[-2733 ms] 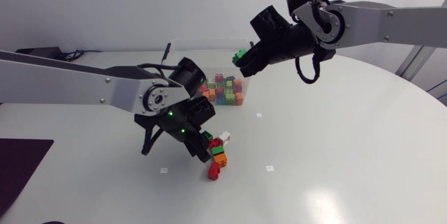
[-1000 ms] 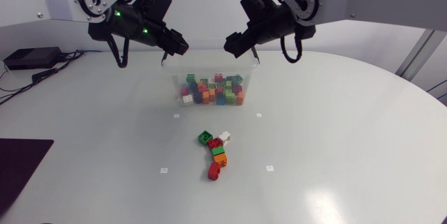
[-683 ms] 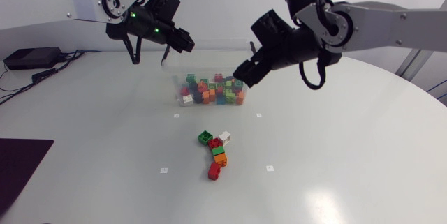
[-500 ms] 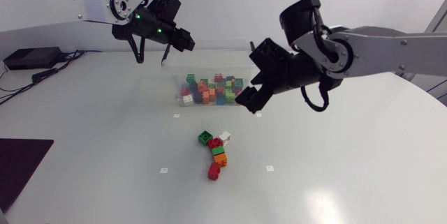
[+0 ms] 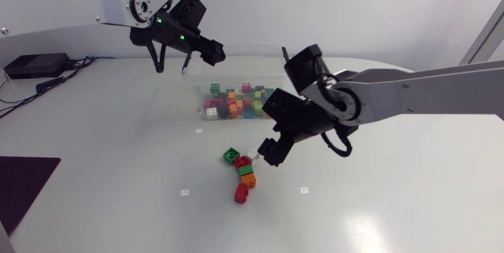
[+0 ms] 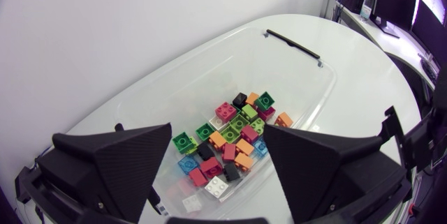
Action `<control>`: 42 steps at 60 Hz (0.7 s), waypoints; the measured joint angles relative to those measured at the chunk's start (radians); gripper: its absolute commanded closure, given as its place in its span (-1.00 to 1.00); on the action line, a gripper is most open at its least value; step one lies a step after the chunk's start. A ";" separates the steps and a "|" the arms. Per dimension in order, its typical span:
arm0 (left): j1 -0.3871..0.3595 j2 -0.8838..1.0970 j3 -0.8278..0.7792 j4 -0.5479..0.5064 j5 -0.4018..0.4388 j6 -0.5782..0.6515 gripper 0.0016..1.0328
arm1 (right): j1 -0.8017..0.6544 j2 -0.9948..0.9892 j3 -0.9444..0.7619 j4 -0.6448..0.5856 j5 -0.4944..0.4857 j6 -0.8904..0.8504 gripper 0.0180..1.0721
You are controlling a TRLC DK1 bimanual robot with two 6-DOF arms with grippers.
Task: Place the duplo bricks in the container
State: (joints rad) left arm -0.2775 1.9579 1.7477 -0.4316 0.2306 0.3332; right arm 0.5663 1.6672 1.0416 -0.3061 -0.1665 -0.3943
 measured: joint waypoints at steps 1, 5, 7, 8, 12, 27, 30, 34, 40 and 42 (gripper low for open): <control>0.000 -0.003 0.000 -0.005 0.000 0.001 -0.90 | 0.004 0.011 0.002 -0.001 0.005 0.003 -0.81; 0.000 -0.031 -0.004 -0.020 0.000 0.008 -0.90 | 0.018 0.064 0.015 -0.004 0.021 0.023 -0.79; 0.000 -0.053 -0.011 -0.024 0.000 0.013 -0.90 | 0.025 0.085 0.024 -0.006 0.029 0.030 -0.78; 0.000 -0.069 -0.019 -0.024 0.000 0.018 -0.90 | 0.029 0.098 0.030 -0.006 0.035 0.034 -0.78; 0.000 -0.132 -0.049 -0.031 0.001 0.038 -0.90 | 0.043 0.132 0.054 -0.013 0.050 0.052 -0.78; 0.000 -0.344 -0.173 -0.117 0.018 0.118 -0.90 | 0.060 0.213 0.164 -0.046 0.068 0.081 -0.75; -0.002 -0.370 -0.203 -0.138 0.019 0.135 -0.90 | 0.058 0.226 0.183 -0.060 0.068 0.081 -0.75; -0.005 -0.402 -0.245 -0.163 0.021 0.152 -0.90 | 0.055 0.245 0.198 -0.071 0.072 0.083 -0.72; -0.007 -0.449 -0.311 -0.182 0.023 0.183 -0.90 | 0.053 0.271 0.211 -0.091 0.085 0.085 -0.72; -0.007 -0.464 -0.335 -0.183 0.023 0.192 -0.90 | 0.052 0.277 0.212 -0.095 0.086 0.087 -0.66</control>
State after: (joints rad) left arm -0.2844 1.4940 1.4132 -0.6151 0.2539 0.5255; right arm 0.6182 1.9442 1.2541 -0.4007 -0.0807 -0.3073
